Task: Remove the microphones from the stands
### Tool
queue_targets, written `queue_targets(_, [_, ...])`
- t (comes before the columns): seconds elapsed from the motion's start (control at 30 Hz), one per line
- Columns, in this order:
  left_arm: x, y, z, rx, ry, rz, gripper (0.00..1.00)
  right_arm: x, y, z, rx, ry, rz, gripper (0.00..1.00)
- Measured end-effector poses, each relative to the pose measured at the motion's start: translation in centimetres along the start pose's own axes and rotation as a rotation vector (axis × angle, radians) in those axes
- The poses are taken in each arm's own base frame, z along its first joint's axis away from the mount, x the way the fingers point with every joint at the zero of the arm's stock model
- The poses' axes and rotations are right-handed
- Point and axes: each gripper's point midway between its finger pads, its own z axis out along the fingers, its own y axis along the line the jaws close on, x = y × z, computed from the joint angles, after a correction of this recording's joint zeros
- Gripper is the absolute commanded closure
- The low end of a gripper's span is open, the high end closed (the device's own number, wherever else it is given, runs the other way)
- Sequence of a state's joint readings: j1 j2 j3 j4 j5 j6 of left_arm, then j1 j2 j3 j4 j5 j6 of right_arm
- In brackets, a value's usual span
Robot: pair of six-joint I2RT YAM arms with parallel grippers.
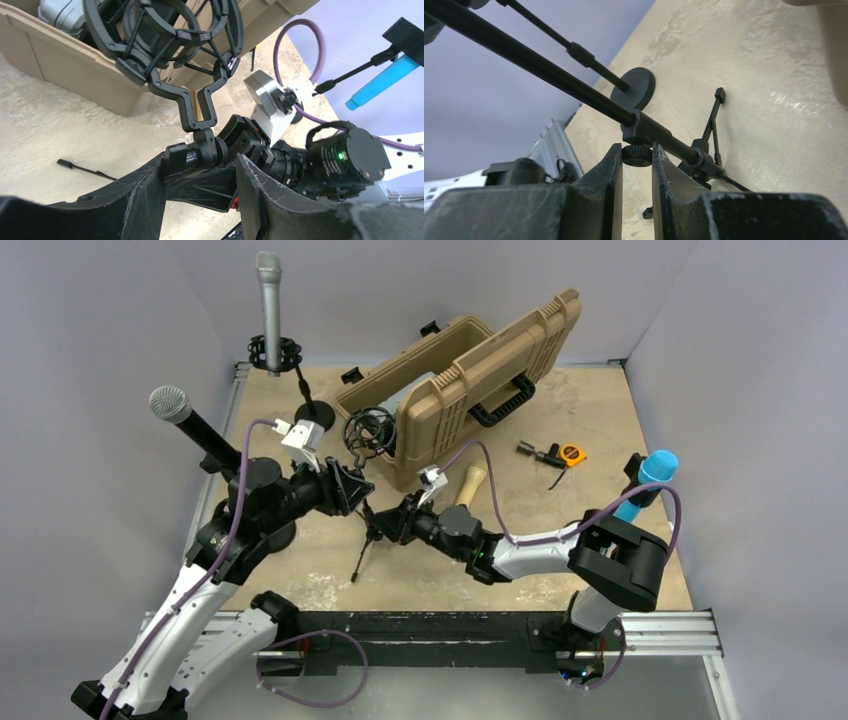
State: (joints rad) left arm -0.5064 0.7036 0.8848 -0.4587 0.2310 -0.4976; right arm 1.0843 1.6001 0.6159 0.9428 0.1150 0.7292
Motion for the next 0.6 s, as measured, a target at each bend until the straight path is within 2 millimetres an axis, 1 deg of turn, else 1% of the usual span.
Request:
queue_targets(0.17, [0.0,0.4,-0.4,-0.026,-0.009,-0.001,0.46,0.0,0.0,0.5,0.085,-0.034,-0.088,1.00])
queue_targets(0.43, [0.1,0.7,-0.5,-0.042,-0.008,-0.003,0.45,-0.7,-0.7,0.9,0.209,-0.084,-0.217,1.00])
queue_targets(0.53, [0.2,1.0,-0.5,-0.056,-0.004,-0.004,0.39,-0.9,-0.8,1.3,0.268,-0.104,-0.264,1.00])
queue_targets(0.6, [0.3,1.2,-0.4,-0.068,0.004,-0.004,0.31,-1.0,-0.8,1.4,0.312,-0.123,-0.294,1.00])
